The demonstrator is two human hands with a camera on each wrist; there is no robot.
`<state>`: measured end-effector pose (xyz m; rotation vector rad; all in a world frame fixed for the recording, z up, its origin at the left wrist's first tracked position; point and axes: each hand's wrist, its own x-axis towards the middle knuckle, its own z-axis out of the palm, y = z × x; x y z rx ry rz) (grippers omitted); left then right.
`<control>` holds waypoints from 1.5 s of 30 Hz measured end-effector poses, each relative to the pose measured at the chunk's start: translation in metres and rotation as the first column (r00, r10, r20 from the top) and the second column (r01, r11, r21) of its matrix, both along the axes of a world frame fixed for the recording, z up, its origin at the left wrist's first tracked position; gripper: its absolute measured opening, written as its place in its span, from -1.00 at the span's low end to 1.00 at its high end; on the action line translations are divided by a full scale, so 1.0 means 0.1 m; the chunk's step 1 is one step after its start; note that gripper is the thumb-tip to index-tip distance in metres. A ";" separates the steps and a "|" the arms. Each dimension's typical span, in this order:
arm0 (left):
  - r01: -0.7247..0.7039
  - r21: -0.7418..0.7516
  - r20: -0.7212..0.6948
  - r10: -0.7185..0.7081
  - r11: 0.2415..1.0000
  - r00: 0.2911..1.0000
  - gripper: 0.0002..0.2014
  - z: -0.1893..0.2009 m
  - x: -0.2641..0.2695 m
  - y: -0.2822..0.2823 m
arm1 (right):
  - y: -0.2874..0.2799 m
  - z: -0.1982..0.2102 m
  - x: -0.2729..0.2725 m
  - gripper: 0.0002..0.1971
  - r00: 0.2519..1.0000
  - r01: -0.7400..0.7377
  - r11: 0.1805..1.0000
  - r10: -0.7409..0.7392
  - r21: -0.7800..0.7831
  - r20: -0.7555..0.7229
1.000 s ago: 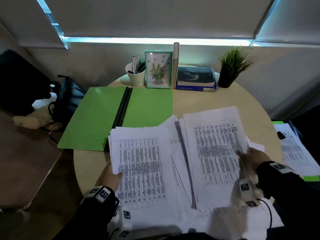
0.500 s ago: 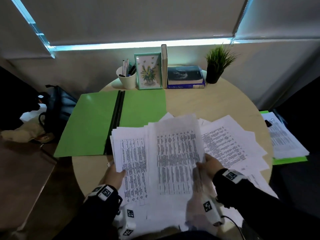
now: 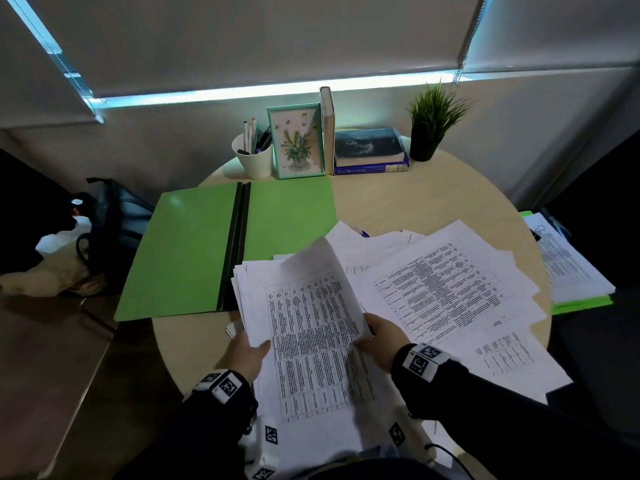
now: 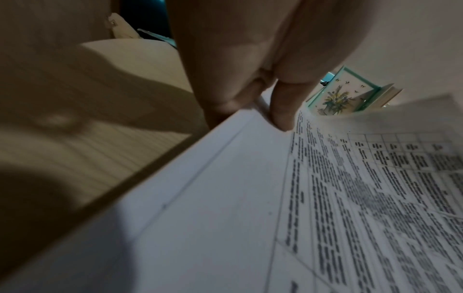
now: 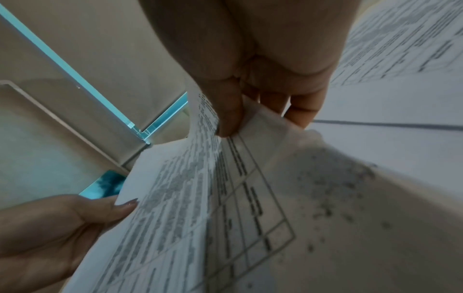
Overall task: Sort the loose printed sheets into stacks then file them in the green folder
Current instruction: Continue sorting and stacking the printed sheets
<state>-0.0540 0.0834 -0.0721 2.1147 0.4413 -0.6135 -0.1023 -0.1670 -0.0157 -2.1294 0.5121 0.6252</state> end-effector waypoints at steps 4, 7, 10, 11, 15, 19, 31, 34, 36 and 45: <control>-0.019 0.008 0.079 0.018 1.000 0.997 -0.56 0.05 0.02 0.00 | -0.10 -0.01 -0.01 -0.62 0.999 0.012 1.000 -0.012 -0.009 -0.033; -0.042 -0.029 0.131 0.046 0.999 0.990 -0.61 0.09 0.07 0.07 | -0.20 -0.04 -0.03 -0.47 0.997 0.081 0.996 -0.081 0.027 -0.009; -0.075 -0.128 0.187 0.098 0.989 0.977 -0.57 0.21 0.13 0.10 | -0.27 -0.05 -0.05 -0.33 0.993 0.117 0.987 -0.120 0.109 0.019; -0.077 -0.155 0.197 0.107 0.985 0.975 -0.56 0.26 0.15 0.10 | -0.27 -0.03 -0.07 -0.32 0.992 0.120 0.980 -0.125 0.158 0.018; -0.042 -0.193 0.191 0.079 0.980 0.978 -0.58 0.40 0.23 0.02 | -0.23 -0.08 -0.07 -0.60 0.992 0.111 0.959 -0.122 0.262 0.028; -0.003 -0.194 0.149 0.032 0.981 0.988 -0.64 0.48 0.24 -0.19 | -0.24 -0.14 -0.05 -0.72 0.977 0.171 0.949 -0.198 0.267 0.080; 0.161 -0.129 0.069 -0.153 0.979 0.986 -0.90 0.50 0.04 -0.89 | -1.35 0.05 -0.20 -0.60 0.897 0.435 0.900 -0.434 0.008 0.081; 0.035 0.089 0.060 -0.041 0.995 0.997 -0.80 0.44 0.08 -0.76 | -1.74 0.07 -0.31 -0.62 0.890 0.456 0.881 -0.450 -0.128 0.071; -0.031 0.208 0.021 0.027 0.978 0.999 -0.65 0.41 0.13 -0.66 | -1.96 0.03 -0.38 -0.60 0.894 0.443 0.869 -0.447 -0.218 0.036; -0.173 0.177 -0.080 0.189 0.969 0.979 -0.28 0.20 0.06 -0.61 | -2.18 -0.31 -0.50 -0.64 0.897 0.387 0.865 -0.433 -0.319 -0.085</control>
